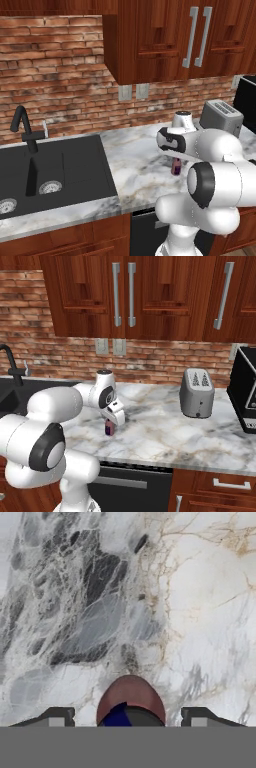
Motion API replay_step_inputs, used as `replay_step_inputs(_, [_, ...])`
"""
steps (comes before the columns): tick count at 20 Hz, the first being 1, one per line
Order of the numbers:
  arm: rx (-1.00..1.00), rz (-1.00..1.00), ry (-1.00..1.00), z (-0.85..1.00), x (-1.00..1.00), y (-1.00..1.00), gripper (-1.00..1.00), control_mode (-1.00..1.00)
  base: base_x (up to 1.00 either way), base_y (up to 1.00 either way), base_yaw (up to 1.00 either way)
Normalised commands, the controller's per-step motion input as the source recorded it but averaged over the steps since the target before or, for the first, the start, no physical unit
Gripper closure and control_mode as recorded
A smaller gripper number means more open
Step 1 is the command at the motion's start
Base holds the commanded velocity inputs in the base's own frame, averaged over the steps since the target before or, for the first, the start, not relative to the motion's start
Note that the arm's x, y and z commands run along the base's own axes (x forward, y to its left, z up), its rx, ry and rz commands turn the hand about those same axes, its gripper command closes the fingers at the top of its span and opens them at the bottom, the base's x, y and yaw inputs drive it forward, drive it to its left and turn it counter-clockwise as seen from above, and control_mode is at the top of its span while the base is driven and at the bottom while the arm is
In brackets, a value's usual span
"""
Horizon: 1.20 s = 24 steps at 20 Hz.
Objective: There is a wine glass and glass cup on the dining counter. Place the wine bottle next to the wine glass and the juice bottle next to the glass cup.
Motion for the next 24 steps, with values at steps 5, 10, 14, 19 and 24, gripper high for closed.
replay_step_inputs(5, [0.00, 0.00, 0.00, -0.03, -0.14, 0.00, 1.00, -1.00, 0.00, 0.00, 0.00])
replay_step_inputs(10, [0.00, 0.00, 0.00, 0.00, -0.22, 0.00, 1.00, -1.00, 0.00, 0.00, 0.00])
replay_step_inputs(14, [0.00, 0.00, 0.00, 0.08, -0.25, -0.01, 1.00, -1.00, 0.00, 0.00, 0.00])
replay_step_inputs(19, [0.00, 0.00, 0.00, 0.31, -0.29, 0.00, 1.00, -1.00, 0.00, 0.00, 0.00])
replay_step_inputs(24, [0.00, 0.00, 0.00, 0.35, -0.36, 0.00, 1.00, -1.00, 0.00, 0.00, 0.00])
